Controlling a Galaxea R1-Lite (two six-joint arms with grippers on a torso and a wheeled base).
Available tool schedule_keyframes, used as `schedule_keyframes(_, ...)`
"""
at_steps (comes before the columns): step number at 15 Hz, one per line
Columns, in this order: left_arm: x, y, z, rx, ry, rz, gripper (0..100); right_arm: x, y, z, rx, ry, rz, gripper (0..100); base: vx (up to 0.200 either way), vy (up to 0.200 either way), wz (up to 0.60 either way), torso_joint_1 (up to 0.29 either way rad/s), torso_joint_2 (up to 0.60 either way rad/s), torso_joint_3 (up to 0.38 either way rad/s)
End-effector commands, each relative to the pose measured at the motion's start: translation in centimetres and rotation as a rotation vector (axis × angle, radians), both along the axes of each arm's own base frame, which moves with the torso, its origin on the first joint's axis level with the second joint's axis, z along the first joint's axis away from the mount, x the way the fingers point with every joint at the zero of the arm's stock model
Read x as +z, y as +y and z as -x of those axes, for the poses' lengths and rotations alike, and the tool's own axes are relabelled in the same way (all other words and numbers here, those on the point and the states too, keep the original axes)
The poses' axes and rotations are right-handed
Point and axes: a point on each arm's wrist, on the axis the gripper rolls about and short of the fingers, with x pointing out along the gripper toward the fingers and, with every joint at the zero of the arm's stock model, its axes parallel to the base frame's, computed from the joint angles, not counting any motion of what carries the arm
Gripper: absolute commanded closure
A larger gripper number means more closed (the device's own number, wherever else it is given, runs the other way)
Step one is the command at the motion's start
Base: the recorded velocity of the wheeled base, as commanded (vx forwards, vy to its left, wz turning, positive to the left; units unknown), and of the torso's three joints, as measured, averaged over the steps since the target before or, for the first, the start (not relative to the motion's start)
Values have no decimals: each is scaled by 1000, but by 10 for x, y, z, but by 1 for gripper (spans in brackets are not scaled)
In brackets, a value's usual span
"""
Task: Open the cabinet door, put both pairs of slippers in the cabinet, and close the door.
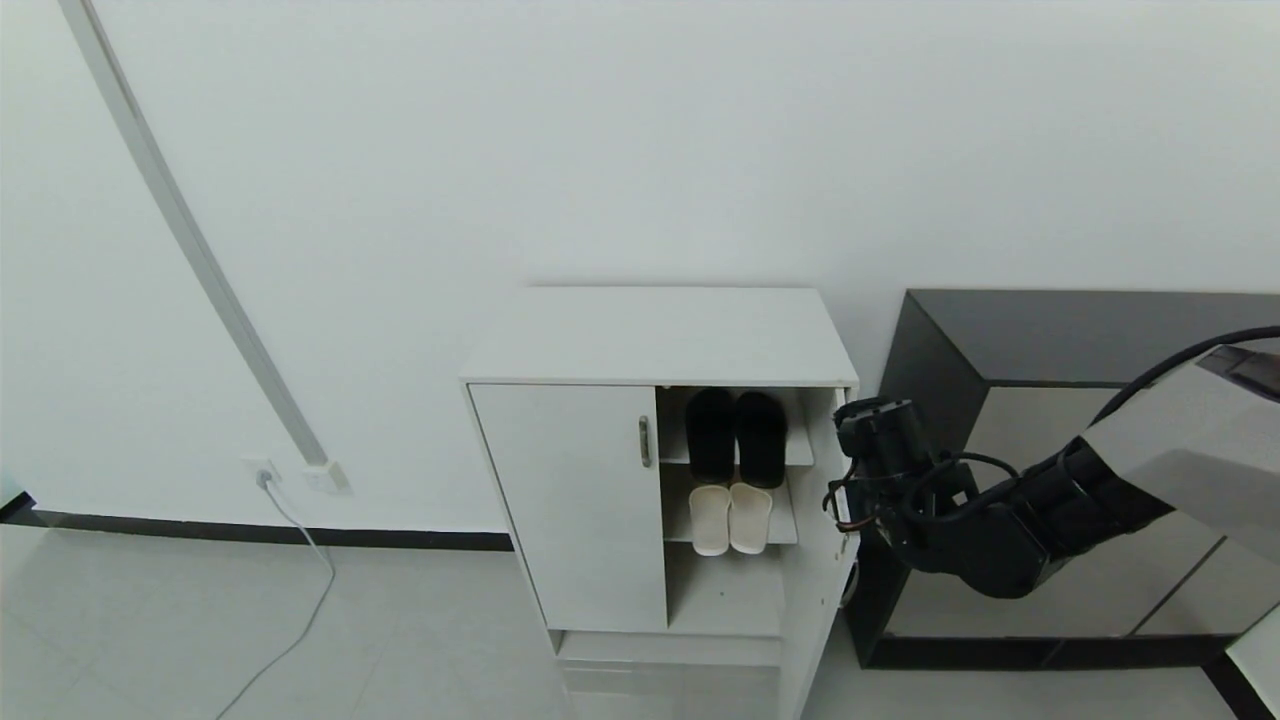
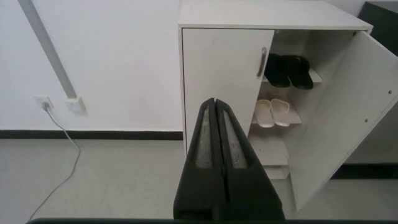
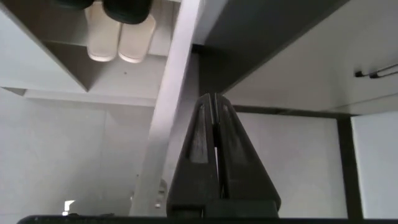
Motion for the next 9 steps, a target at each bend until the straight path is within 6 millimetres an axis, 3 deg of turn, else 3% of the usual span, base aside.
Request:
schedule_keyframes(1, 0, 0, 0, 1, 1, 0, 100, -3, 2, -1, 15, 9, -13, 100, 0, 0, 0, 0, 0, 0)
schedule_keyframes(6, 0, 0, 0, 1, 1, 0, 100, 9, 26, 5, 189, -50, -294, 100, 0, 0, 0, 0, 0, 0)
schedule_keyframes(9, 0, 0, 0, 1, 1, 0, 100, 8, 27, 8, 275, -83, -410, 100, 0, 0, 0, 0, 0, 0)
